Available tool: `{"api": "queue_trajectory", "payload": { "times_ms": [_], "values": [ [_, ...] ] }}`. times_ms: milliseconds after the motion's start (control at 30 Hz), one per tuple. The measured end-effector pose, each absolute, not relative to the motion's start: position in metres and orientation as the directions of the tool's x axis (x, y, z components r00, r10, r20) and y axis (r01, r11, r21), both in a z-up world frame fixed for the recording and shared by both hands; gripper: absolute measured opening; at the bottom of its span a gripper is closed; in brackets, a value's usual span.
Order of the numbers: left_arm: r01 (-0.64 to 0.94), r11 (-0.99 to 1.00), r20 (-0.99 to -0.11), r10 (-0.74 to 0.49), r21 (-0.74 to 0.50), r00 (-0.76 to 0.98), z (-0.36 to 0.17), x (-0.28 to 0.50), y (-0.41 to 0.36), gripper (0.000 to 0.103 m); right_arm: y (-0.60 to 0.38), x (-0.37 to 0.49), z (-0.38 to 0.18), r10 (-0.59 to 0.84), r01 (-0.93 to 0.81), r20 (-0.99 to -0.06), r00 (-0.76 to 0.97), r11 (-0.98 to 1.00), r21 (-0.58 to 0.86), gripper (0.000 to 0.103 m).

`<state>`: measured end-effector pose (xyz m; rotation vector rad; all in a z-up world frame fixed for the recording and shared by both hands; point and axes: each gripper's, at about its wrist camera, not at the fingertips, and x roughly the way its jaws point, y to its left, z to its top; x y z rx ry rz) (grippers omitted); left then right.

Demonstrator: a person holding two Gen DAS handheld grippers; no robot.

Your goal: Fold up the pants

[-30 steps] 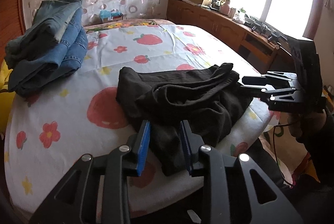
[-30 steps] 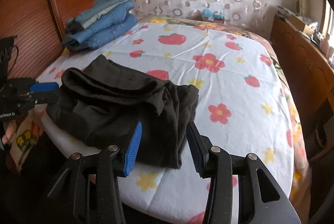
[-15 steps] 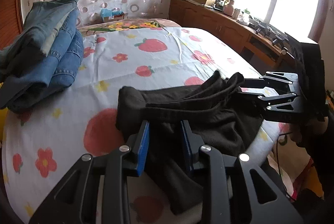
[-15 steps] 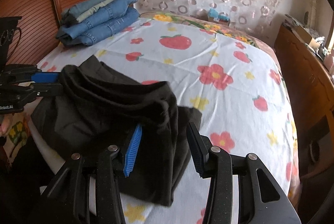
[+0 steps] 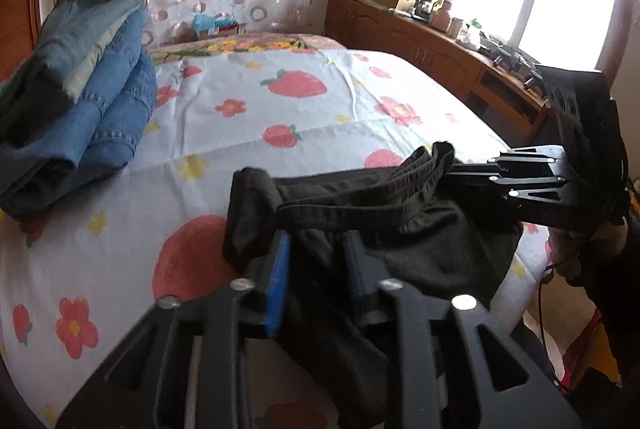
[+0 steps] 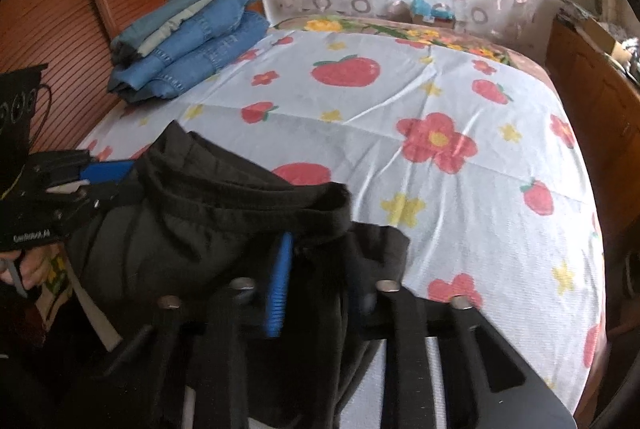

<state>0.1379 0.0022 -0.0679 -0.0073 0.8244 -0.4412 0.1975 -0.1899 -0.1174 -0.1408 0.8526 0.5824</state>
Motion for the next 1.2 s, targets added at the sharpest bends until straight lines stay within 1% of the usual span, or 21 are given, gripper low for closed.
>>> {"api": "queue_trajectory", "payload": {
  "times_ms": [67, 133, 233, 367, 500, 567, 600, 667, 733, 933, 967, 1033, 1133, 1200],
  "values": [
    [0.389, 0.906, -0.686, -0.389, -0.165, 0.615, -0.058, 0.133, 0.000, 0.010, -0.192, 0.193, -0.113, 0.439, -0.537, -0.725, 0.531, 0.836, 0.112, 0.007],
    [0.393, 0.905, -0.653, -0.398, -0.163, 0.644, -0.046, 0.129, 0.001, 0.009, -0.197, 0.187, -0.105, 0.446, -0.528, -0.694, 0.565, 0.842, 0.111, 0.006],
    [0.398, 0.903, -0.629, -0.405, -0.161, 0.664, -0.034, 0.132, 0.001, 0.009, -0.200, 0.184, -0.094, 0.432, -0.500, -0.669, 0.605, 0.860, 0.103, 0.006],
    [0.382, 0.912, -0.641, -0.382, -0.147, 0.666, -0.032, 0.147, -0.001, 0.010, -0.194, 0.192, -0.089, 0.373, -0.454, -0.681, 0.630, 0.888, 0.066, 0.006],
    [0.353, 0.928, -0.664, -0.339, -0.119, 0.667, -0.040, 0.154, -0.001, 0.011, -0.190, 0.200, -0.101, 0.321, -0.427, -0.720, 0.615, 0.903, 0.038, 0.006],
    [0.346, 0.930, -0.672, -0.335, -0.123, 0.660, -0.044, 0.155, 0.001, 0.017, -0.190, 0.203, -0.107, 0.317, -0.420, -0.732, 0.603, 0.906, 0.046, 0.006],
    [0.339, 0.934, -0.677, -0.323, -0.115, 0.661, -0.045, 0.154, 0.002, 0.018, -0.192, 0.204, -0.110, 0.323, -0.417, -0.735, 0.596, 0.907, 0.060, 0.006],
    [0.339, 0.936, -0.682, -0.311, -0.098, 0.662, -0.047, 0.153, 0.002, 0.024, -0.193, 0.205, -0.112, 0.322, -0.411, -0.737, 0.595, 0.909, 0.065, 0.006],
    [0.349, 0.932, -0.684, -0.318, -0.098, 0.657, -0.048, 0.151, 0.002, 0.028, -0.194, 0.205, -0.113, 0.324, -0.409, -0.736, 0.594, 0.910, 0.070, 0.006],
    [0.351, 0.929, -0.678, -0.333, -0.117, 0.655, -0.045, 0.136, 0.006, 0.034, -0.200, 0.195, -0.105, 0.338, -0.410, -0.717, 0.609, 0.909, 0.080, 0.019],
    [0.352, 0.928, -0.679, -0.336, -0.122, 0.653, -0.046, 0.133, 0.007, 0.035, -0.201, 0.191, -0.104, 0.338, -0.408, -0.714, 0.613, 0.909, 0.080, 0.026],
    [0.350, 0.930, -0.685, -0.327, -0.110, 0.651, -0.047, 0.128, 0.006, 0.035, -0.206, 0.183, -0.101, 0.338, -0.400, -0.704, 0.624, 0.913, 0.084, 0.035],
    [0.350, 0.932, -0.692, -0.312, -0.092, 0.651, -0.051, 0.120, 0.003, 0.035, -0.213, 0.167, -0.097, 0.357, -0.402, -0.689, 0.630, 0.910, 0.104, 0.038],
    [0.346, 0.933, -0.698, -0.314, -0.101, 0.643, -0.053, 0.117, 0.003, 0.035, -0.215, 0.158, -0.096, 0.357, -0.399, -0.683, 0.637, 0.911, 0.104, 0.038]
  ]
}}
